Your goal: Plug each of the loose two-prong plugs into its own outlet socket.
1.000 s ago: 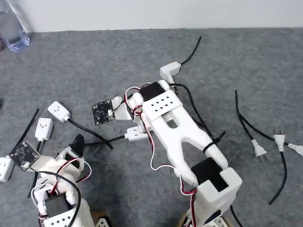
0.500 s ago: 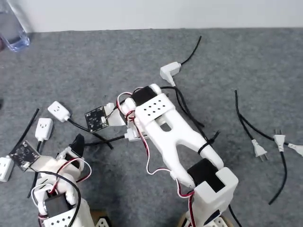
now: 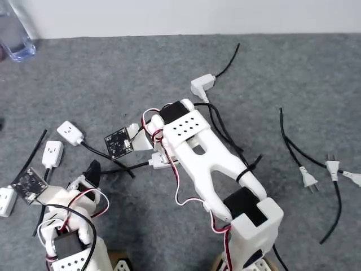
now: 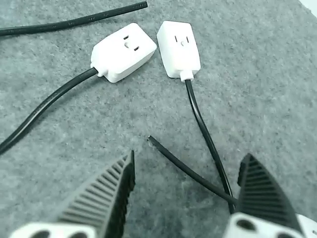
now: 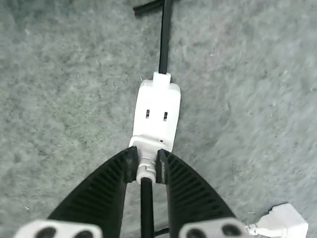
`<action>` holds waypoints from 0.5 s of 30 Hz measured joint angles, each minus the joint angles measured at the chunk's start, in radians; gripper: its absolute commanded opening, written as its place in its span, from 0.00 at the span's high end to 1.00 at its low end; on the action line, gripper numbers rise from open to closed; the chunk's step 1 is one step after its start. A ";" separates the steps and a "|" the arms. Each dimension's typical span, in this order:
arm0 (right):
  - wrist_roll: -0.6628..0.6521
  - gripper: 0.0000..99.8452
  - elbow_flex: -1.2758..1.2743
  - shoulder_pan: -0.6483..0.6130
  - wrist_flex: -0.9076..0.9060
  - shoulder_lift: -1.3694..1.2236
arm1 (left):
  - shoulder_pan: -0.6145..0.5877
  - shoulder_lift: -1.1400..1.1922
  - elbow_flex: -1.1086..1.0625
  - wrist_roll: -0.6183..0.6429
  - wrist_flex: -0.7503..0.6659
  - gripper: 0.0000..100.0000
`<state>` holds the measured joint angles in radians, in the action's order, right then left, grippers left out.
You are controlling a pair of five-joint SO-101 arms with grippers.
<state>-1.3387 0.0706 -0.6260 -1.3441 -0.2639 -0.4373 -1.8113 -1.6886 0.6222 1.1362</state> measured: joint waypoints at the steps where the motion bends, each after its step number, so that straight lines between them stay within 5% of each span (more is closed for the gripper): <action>1: -0.008 0.99 0.000 0.000 0.000 -0.003 | 0.000 0.000 0.000 0.000 0.000 0.68; 15: -0.080 0.99 0.018 0.038 -0.014 -0.037 | 0.000 0.000 0.000 0.000 0.000 0.68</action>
<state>-1.4185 0.0890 -0.5877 -1.3579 -0.3007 -0.4373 -1.8113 -1.6886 0.6222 1.1362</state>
